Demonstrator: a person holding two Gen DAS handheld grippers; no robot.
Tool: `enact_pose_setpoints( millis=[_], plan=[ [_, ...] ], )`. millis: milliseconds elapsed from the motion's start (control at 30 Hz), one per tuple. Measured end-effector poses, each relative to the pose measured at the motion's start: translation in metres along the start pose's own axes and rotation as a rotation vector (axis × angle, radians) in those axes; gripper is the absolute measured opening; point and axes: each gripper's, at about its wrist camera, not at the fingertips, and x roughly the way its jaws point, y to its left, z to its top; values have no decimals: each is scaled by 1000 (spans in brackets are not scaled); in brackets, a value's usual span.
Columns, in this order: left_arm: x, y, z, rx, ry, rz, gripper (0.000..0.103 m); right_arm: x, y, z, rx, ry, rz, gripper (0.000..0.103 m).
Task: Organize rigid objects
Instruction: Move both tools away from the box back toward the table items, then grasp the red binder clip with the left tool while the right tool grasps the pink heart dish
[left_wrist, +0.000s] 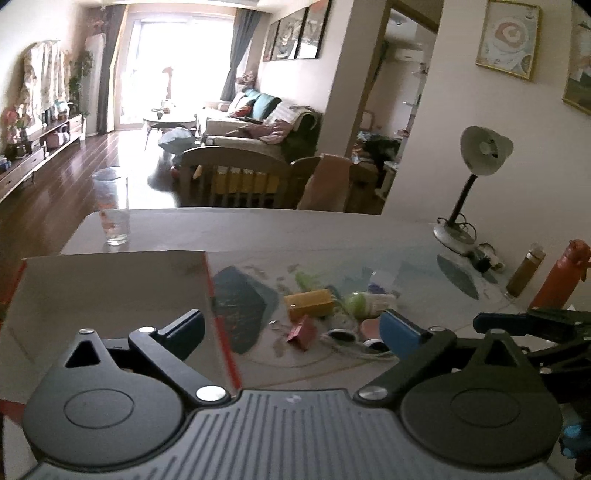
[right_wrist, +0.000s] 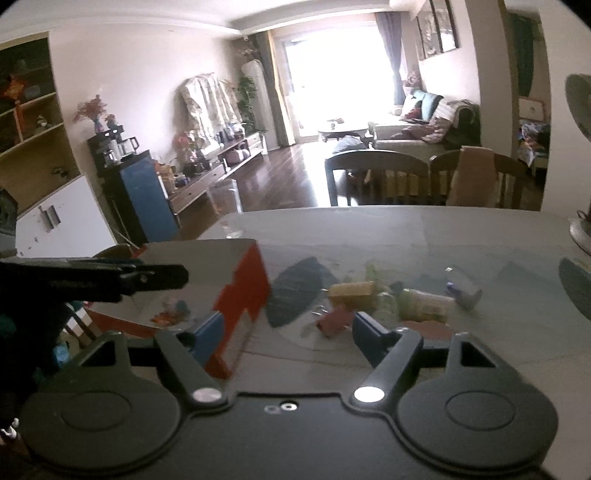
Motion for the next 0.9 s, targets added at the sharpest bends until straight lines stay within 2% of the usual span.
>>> enact_pose_setpoints(
  millis=[233, 367, 700, 900],
  plan=[
    [40, -32, 1, 16, 5, 32, 103, 6, -46, -3, 14, 31, -26, 77],
    [76, -43, 0, 14, 54, 63, 103, 14, -72, -3, 19, 51, -39, 77],
    [155, -59, -9, -1, 106, 154, 103, 50, -123, 1, 24, 113, -49, 77],
    [191, -57, -14, -3, 156, 211, 103, 84, -141, -2, 30, 162, -65, 77]
  ],
)
